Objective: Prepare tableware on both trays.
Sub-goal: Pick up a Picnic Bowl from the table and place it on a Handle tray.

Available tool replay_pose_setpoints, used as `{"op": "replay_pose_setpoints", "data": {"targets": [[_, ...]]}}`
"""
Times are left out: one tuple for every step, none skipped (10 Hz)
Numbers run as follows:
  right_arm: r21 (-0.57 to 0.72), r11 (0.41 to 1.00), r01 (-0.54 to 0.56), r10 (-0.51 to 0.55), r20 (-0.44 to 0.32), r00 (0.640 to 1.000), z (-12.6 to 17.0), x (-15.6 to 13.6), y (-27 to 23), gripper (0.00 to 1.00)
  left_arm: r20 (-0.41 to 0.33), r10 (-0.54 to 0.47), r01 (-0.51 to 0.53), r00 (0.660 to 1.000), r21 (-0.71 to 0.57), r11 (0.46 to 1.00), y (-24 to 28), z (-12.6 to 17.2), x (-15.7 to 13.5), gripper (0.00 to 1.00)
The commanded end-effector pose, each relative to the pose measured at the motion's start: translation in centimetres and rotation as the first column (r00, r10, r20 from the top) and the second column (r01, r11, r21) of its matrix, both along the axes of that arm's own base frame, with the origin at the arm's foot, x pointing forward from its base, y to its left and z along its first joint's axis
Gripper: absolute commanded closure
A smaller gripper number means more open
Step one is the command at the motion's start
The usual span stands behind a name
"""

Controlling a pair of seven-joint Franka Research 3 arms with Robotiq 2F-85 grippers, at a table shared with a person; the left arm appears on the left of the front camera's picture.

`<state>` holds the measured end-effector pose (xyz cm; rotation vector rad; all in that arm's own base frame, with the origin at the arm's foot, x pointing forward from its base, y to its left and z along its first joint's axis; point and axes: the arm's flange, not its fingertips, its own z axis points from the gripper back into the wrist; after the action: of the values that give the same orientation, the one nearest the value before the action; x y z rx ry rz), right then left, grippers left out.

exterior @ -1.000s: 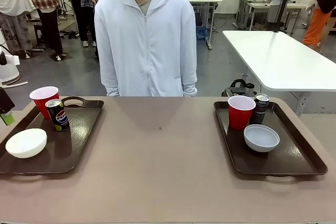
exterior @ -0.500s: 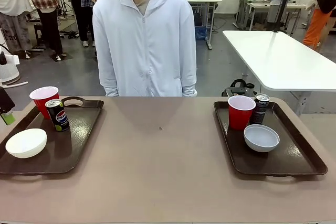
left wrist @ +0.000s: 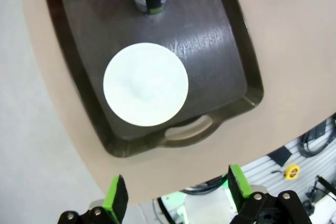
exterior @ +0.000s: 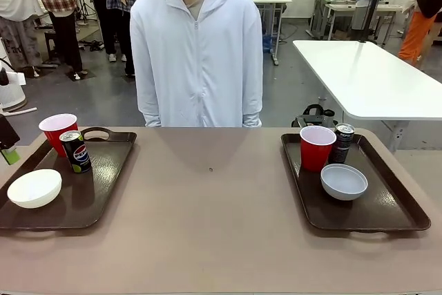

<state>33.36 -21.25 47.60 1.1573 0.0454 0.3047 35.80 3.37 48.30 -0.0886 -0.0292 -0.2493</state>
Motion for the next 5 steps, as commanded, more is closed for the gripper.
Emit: {"op": "replay_pose_setpoints", "data": {"targets": [[-0.009, 1.0, 0.017, -0.017, -0.008, 1.0, -0.09, -0.22, 0.48, 0.0, -0.004, -0.009, 0.009, 1.0, 0.003, 1.0, 0.0, -0.1, 0.0, 0.0], [-0.009, 1.0, 0.017, -0.017, -0.008, 1.0, -0.09, -0.22, 0.48, 0.0, -0.004, -0.009, 0.009, 1.0, 0.003, 1.0, 0.0, -0.1, 0.0, 0.0], [-0.009, 1.0, 0.017, -0.017, -0.008, 1.0, -0.09, -0.22, 0.48, 0.0, -0.004, -0.009, 0.009, 1.0, 0.003, 1.0, 0.0, -0.1, 0.0, 0.0], [-0.009, 1.0, 0.017, -0.017, -0.008, 1.0, -0.09, -0.22, 0.48, 0.0, -0.004, -0.009, 0.009, 1.0, 0.003, 1.0, 0.0, -0.1, 0.0, 0.0], [-0.009, 1.0, 0.017, -0.017, -0.008, 1.0, -0.09, -0.22, 0.48, 0.0, -0.004, -0.009, 0.009, 1.0, 0.003, 1.0, 0.0, -0.1, 0.0, 0.0]]}}
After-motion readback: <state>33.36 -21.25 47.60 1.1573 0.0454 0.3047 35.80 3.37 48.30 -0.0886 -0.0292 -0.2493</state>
